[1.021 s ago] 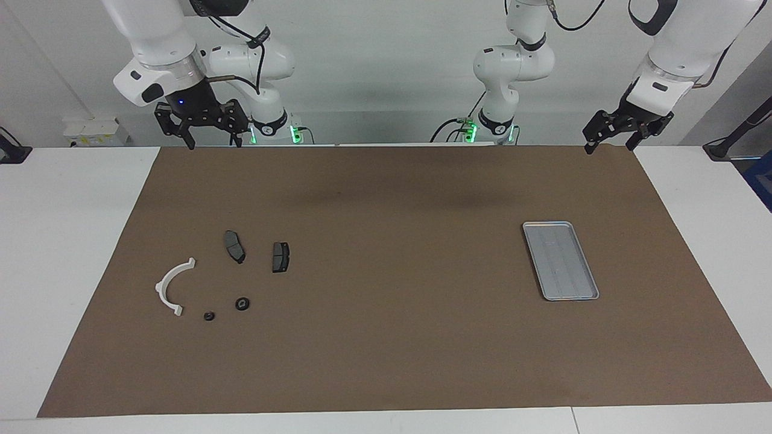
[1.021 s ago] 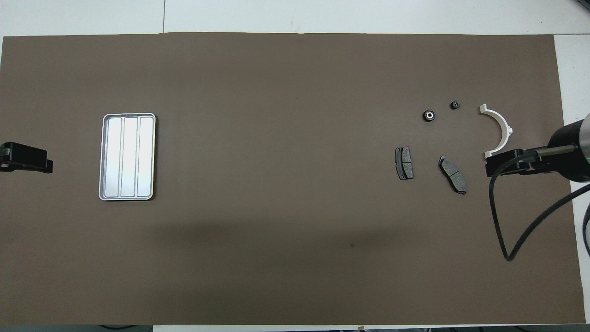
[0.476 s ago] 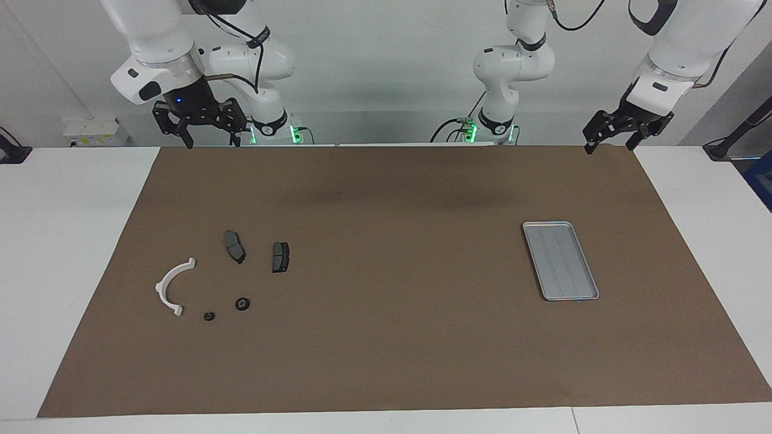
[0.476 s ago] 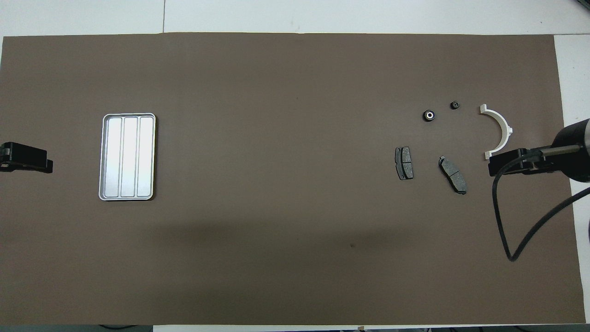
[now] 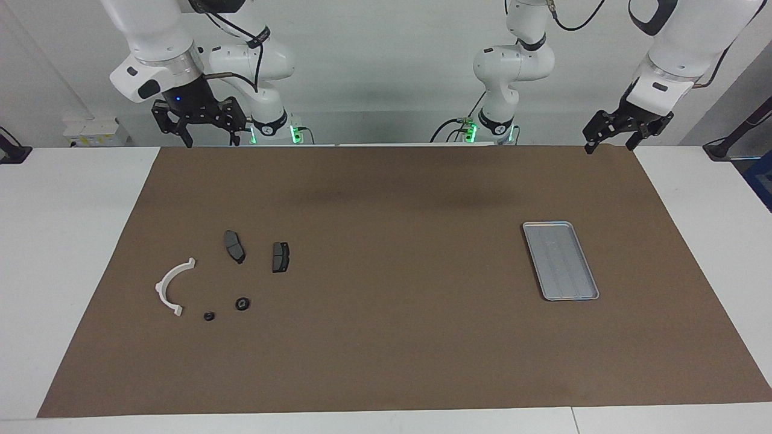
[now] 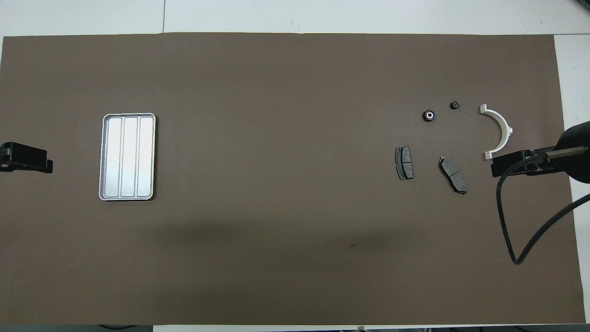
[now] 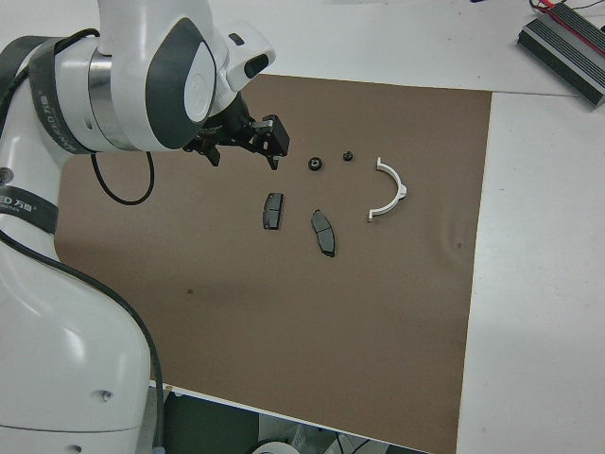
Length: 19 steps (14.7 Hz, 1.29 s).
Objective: Pick bearing gear from pile to tray
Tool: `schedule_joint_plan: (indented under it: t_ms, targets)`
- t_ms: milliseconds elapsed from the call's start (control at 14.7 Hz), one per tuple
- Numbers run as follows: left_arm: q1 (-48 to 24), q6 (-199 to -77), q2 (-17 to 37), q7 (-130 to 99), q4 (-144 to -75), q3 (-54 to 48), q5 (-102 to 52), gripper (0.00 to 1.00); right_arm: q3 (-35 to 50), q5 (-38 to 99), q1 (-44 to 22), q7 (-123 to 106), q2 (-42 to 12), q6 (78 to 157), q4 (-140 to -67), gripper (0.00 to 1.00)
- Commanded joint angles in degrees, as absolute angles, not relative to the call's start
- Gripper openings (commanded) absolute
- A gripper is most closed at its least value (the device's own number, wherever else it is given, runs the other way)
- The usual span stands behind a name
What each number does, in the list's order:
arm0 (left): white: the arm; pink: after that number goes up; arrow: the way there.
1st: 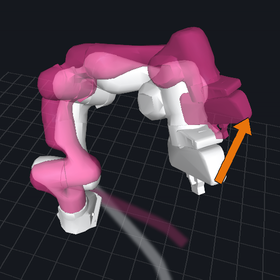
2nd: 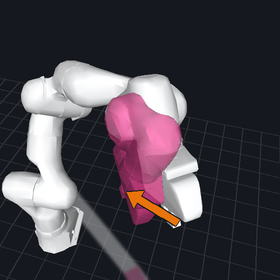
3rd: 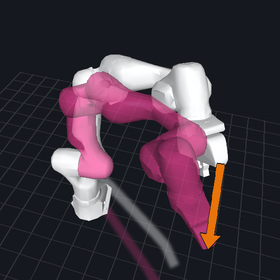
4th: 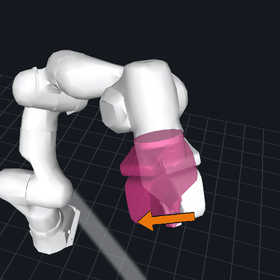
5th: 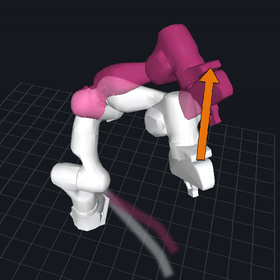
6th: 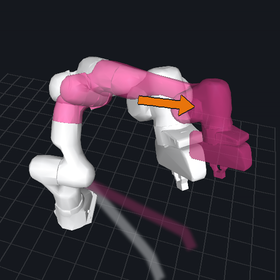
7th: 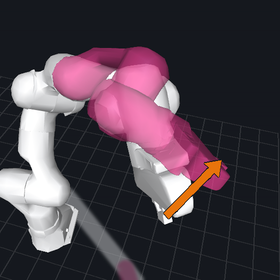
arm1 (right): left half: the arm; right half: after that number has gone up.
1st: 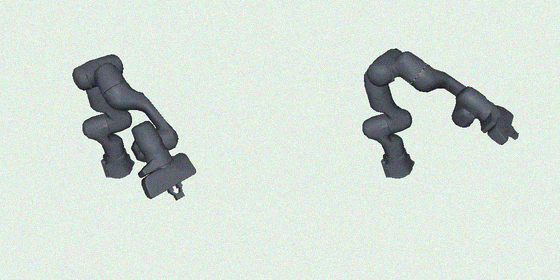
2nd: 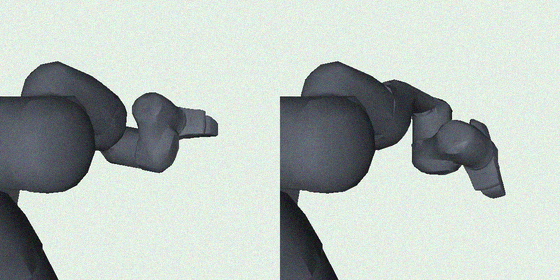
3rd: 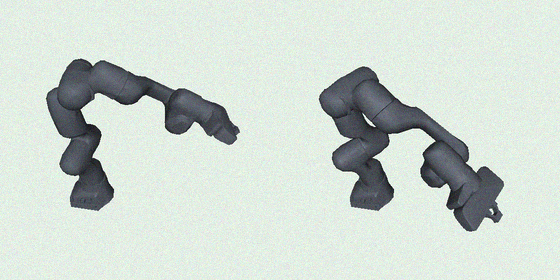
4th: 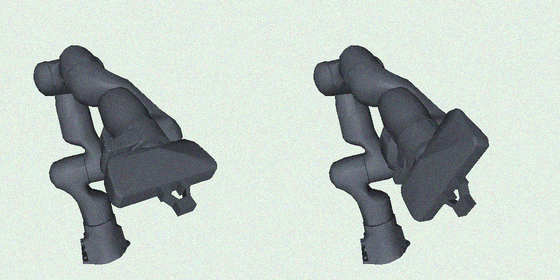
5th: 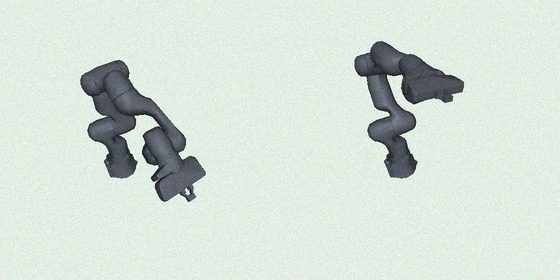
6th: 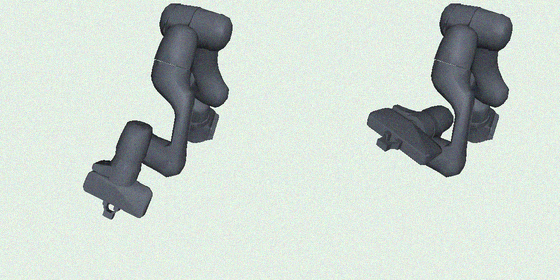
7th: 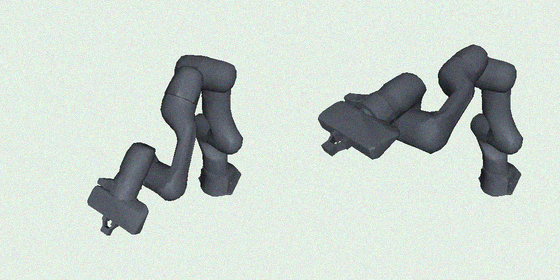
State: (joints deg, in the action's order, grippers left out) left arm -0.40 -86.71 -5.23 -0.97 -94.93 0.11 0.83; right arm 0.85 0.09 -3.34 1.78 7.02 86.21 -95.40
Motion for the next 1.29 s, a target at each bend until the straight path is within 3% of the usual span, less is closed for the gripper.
schedule_joint_plan:
  t_ms: [0, 136, 408, 1225]
  targets:
    - [-0.79, -86.40, -5.62, -1.58, -94.92, 0.44, 0.79, 1.00, 0.79, 1.05, -2.64, 0.61, 7.91, 87.36, -96.41, 1.00]
    - [-0.70, -86.40, -5.62, -1.58, -94.92, 0.35, 0.79, 1.00, 0.70, 0.53, -2.55, 2.19, 7.39, 88.23, -96.76, 1.00]
    - [-0.79, -85.96, -5.62, -1.32, -94.92, 0.35, 0.79, 1.00, 0.70, -0.09, -2.72, 4.48, 6.42, 98.06, -103.61, 1.00]
    - [-0.79, -87.01, -5.71, -1.67, -94.92, 0.26, 0.79, 1.00, 0.79, -4.22, -3.87, 19.24, -18.79, 126.89, -103.89, 1.00]
